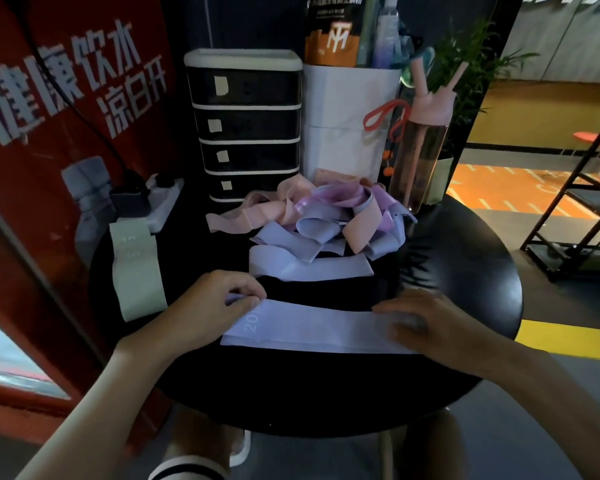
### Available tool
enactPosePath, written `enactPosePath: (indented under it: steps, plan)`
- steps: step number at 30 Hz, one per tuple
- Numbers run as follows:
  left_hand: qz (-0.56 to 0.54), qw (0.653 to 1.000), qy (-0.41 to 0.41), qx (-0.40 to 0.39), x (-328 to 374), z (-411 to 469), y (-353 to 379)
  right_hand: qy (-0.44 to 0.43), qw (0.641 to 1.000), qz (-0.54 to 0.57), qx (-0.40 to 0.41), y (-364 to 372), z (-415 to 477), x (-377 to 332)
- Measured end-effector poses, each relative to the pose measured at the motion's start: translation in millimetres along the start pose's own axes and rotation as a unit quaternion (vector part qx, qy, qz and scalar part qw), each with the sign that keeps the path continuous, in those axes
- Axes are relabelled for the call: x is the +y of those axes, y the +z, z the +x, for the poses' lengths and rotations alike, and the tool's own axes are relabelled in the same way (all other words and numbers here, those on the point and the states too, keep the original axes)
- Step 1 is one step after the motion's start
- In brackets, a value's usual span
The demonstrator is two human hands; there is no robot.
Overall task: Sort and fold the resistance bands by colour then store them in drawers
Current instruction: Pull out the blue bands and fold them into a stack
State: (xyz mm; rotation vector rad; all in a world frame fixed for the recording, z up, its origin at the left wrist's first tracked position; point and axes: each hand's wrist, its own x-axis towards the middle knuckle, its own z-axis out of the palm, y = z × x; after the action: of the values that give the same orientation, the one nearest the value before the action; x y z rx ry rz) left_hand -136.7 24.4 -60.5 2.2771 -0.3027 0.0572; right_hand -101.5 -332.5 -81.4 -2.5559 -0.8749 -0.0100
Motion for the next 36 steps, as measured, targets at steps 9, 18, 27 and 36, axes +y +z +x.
enactPosePath:
  steps: [9,18,27,36]
  plan:
    - [0.058,0.996,0.054,-0.042,-28,-22,11,0.001,0.996,0.05,0.072,6,-26,4]
    - [0.046,0.993,0.107,0.017,-38,-22,19,0.031,0.99,0.061,0.123,14,-24,1]
    - [0.074,0.988,0.135,0.016,-39,-21,22,0.074,0.989,0.068,0.108,10,-29,-3]
    - [0.141,0.979,0.146,0.013,-35,-25,22,0.036,0.993,0.046,0.105,6,-30,-7]
